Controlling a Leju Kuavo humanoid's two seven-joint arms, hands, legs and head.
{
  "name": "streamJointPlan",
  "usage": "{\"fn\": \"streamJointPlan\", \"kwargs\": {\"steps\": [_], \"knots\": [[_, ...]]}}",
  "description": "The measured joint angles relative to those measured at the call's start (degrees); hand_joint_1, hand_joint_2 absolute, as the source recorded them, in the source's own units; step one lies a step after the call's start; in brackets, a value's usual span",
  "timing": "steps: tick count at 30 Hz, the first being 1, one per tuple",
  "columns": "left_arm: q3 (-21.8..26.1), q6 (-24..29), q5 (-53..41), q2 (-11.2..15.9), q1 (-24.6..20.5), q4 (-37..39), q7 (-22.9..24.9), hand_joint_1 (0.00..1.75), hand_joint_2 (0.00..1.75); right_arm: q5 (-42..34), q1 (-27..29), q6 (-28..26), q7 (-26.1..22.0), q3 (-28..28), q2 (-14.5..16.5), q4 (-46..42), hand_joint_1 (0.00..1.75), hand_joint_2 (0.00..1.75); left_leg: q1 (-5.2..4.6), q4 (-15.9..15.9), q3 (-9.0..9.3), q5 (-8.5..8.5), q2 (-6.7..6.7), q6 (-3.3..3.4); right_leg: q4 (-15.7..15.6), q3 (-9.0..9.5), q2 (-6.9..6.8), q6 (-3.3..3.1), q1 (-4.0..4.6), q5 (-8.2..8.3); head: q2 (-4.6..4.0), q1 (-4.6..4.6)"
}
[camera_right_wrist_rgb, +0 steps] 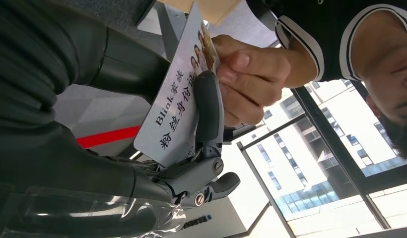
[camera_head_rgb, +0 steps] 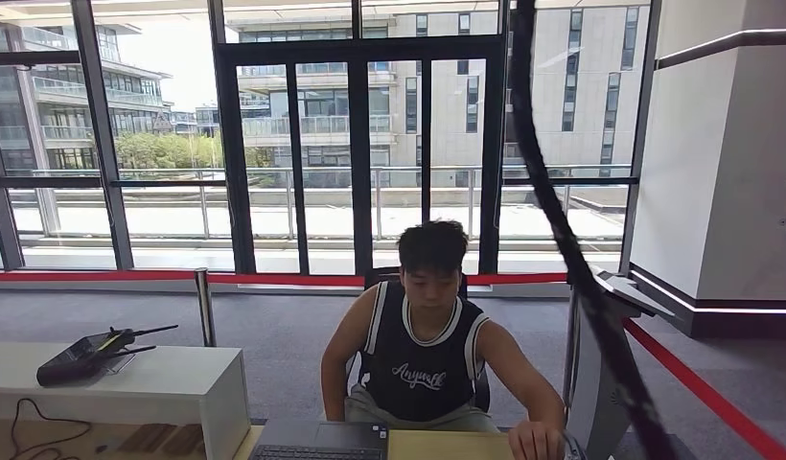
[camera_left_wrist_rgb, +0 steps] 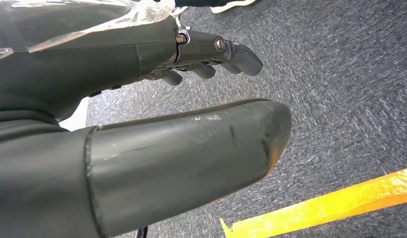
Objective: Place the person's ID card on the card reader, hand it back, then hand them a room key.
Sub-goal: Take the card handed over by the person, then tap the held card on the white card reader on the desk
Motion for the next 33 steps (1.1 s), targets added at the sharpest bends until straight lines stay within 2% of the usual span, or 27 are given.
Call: {"fn": "streamJointPlan", "kwargs": {"steps": [21, 25, 28, 33], "knots": [[0.0, 0.7, 0.5, 0.0, 0.2, 0.0, 0.0, 0.0, 0.0, 0.5, 0.6, 1.5, 3.1, -0.1, -0.7, -1.0, 1.75, 1.75, 0.0, 0.0, 0.01, 0.0, 0.0, 0.0, 0.0, 0.0, 0.0, 0.0, 0.0, 0.0, 0.0, -0.01], [0.0, 1.0, 1.4, 0.0, 0.5, 0.0, -0.1, 0.0, 0.0, -2.0, 3.9, 2.1, 4.2, -1.0, -2.9, -0.6, 1.75, 1.75, 0.0, 0.0, -0.01, -0.02, 0.0, 0.01, 0.0, -0.02, 0.0, 0.0, 0.0, 0.0, 0.0, -0.01], [0.0, 1.4, 2.3, 0.0, 0.6, 0.0, -0.2, 0.0, 0.0, -5.7, 5.8, 2.3, 2.3, -2.0, -4.4, 1.7, 1.75, 1.75, 0.0, 0.0, -0.03, -0.03, 0.0, 0.02, 0.0, -0.04, 0.0, 0.0, 0.0, 0.0, 0.0, -0.01], [0.0, 2.0, 3.4, 0.0, 0.8, 0.0, -0.2, 0.0, 0.0, -7.3, 5.8, 2.9, -0.3, -2.5, -4.5, 5.1, 1.75, 1.75, 0.0, 0.0, -0.04, -0.03, -0.01, 0.02, 0.0, -0.03, 0.0, 0.0, 0.0, 0.0, 0.0, -0.01]]}}
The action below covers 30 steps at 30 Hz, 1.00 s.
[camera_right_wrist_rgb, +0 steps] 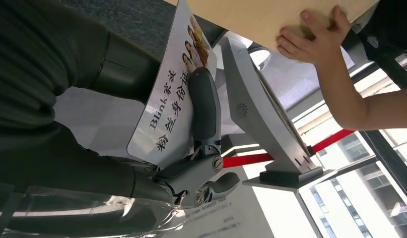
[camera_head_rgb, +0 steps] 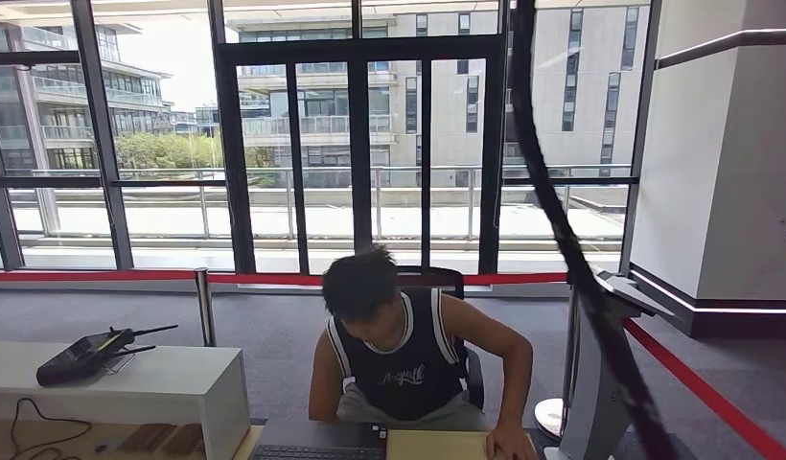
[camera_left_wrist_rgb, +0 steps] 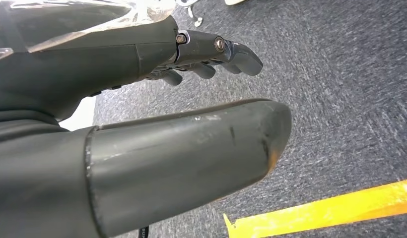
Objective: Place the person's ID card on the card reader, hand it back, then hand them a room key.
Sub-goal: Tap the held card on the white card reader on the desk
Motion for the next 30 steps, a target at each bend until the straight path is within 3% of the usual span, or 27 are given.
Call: {"fn": "streamJointPlan", "kwargs": {"steps": [12, 30], "knots": [[0.1, 0.5, 0.8, 0.0, 0.0, 0.0, -0.3, 0.0, 0.0, -0.8, -1.4, 2.4, -1.9, 0.6, 2.1, 7.8, 1.75, 1.75, 0.0, 0.0, -0.02, 0.0, 0.0, 0.0, 0.0, 0.0, -0.01, 0.0, 0.0, 0.0, 0.0, 0.01], [0.1, 0.4, 0.7, 0.1, 0.0, 0.0, 0.2, 0.0, 0.0, -2.7, -0.7, 5.2, 1.3, 1.7, 3.0, 16.2, 1.75, 1.75, 0.0, 0.0, -0.01, 0.0, 0.01, 0.0, 0.0, -0.03, 0.0, 0.0, 0.0, 0.0, 0.0, 0.01]]}}
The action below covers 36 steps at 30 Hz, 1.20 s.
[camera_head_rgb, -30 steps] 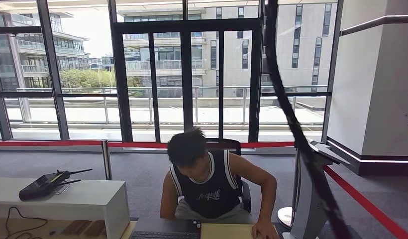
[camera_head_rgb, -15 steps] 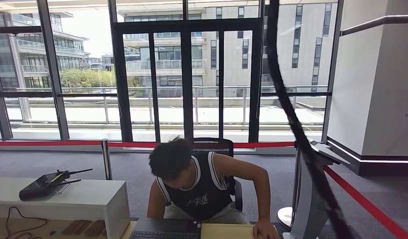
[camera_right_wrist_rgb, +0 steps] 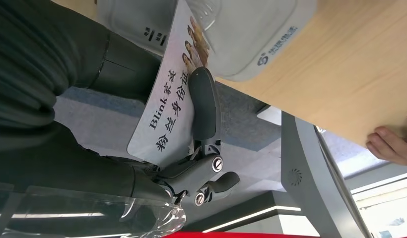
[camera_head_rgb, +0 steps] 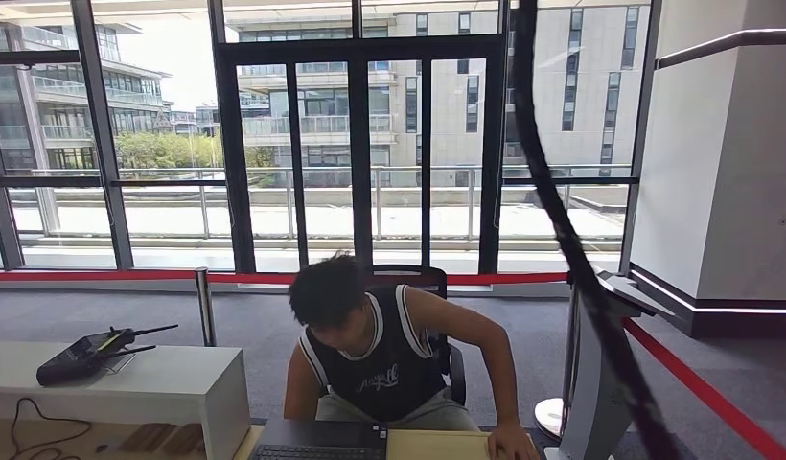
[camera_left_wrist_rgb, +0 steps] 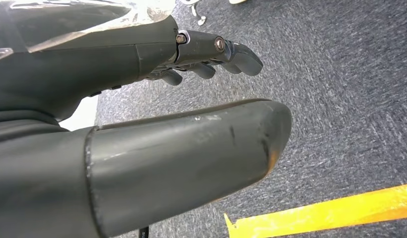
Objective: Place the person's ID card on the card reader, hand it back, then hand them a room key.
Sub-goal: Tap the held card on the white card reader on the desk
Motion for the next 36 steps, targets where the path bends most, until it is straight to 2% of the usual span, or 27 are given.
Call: {"fn": "streamJointPlan", "kwargs": {"steps": [14, 25, 32, 36], "knots": [[0.0, 0.1, 0.6, 0.0, 0.0, 0.0, 0.0, 0.0, 0.0, -1.3, 0.2, 0.2, -0.6, 0.0, 0.2, 2.5, 1.75, 1.75, 0.0, 0.0, 0.09, 0.0, 0.01, 0.0, 0.0, 0.1, 0.01, 0.01, 0.0, 0.01, 0.0, 0.01], [0.0, -0.3, 0.3, 0.2, 0.0, 0.0, -0.6, 0.0, 0.0, -2.7, -0.6, -3.8, -3.3, 0.0, 0.5, 2.8, 1.75, 1.75, 0.0, 0.0, 0.05, 0.01, 0.0, 0.0, 0.0, 0.1, 0.0, 0.02, 0.0, 0.02, 0.0, -0.01], [0.0, -0.4, 0.1, 0.2, 0.0, 0.0, -0.7, 0.0, 0.0, -3.0, -3.4, -7.1, -4.5, -0.3, 0.5, 0.0, 1.75, 1.75, 0.0, 0.0, 0.05, 0.01, 0.01, 0.0, 0.0, 0.08, 0.0, 0.02, 0.0, 0.02, 0.0, 0.01], [0.0, -0.5, -0.2, 0.2, 0.0, 0.0, -0.9, 0.0, 0.0, -1.4, -5.6, -7.8, -3.2, -0.3, 0.2, -3.6, 1.75, 1.75, 0.0, 0.0, 0.05, 0.02, 0.01, 0.0, 0.0, 0.07, 0.0, 0.02, 0.0, 0.02, 0.0, 0.0]]}}
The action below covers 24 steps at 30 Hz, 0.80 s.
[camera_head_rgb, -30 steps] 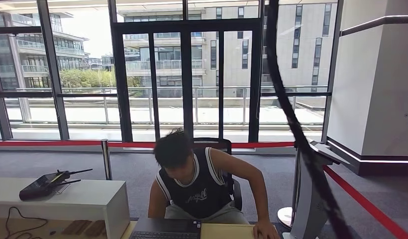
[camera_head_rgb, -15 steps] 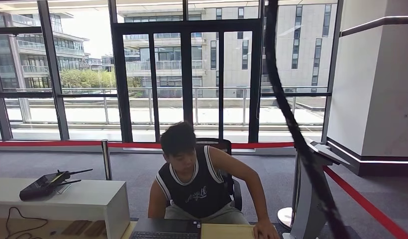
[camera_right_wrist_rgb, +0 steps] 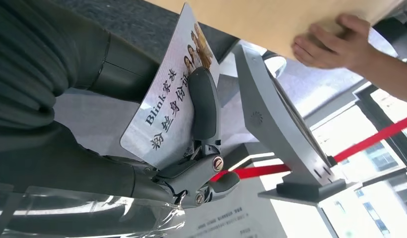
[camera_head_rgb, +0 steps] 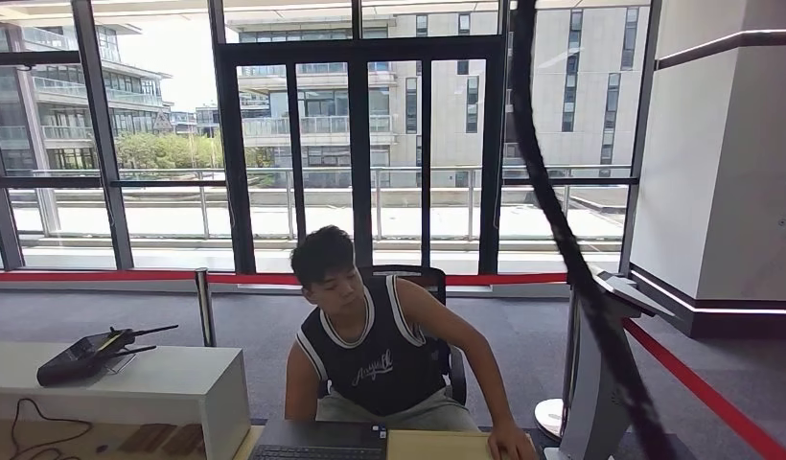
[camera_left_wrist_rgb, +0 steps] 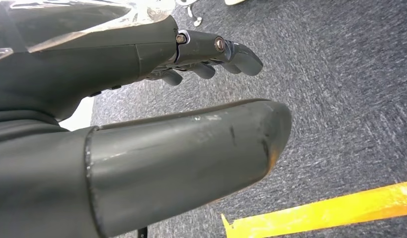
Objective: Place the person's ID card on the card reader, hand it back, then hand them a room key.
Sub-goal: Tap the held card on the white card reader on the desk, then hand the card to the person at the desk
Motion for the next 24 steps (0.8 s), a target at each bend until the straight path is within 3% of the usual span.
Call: {"fn": "streamJointPlan", "kwargs": {"steps": [10, 24], "knots": [[-0.3, -1.5, -1.5, 0.0, -1.0, 0.0, 0.3, 0.0, 0.0, 8.8, -4.8, 3.9, 3.7, 1.0, 0.2, -8.1, 1.75, 1.75, 0.0, 0.0, -0.01, 0.01, -0.01, -0.01, 0.0, 0.0, 0.0, 0.0, 0.0, 0.0, 0.0, 0.01], [-2.2, -3.2, -3.3, 0.0, -3.0, 0.0, 1.2, 0.0, 0.0, 15.3, -12.7, 8.2, 5.9, 4.3, 4.7, -7.8, 1.75, 1.75, 0.0, 0.0, -0.02, 0.03, 0.0, 0.0, 0.0, -0.01, 0.0, 0.0, 0.0, 0.0, 0.0, 0.01]]}}
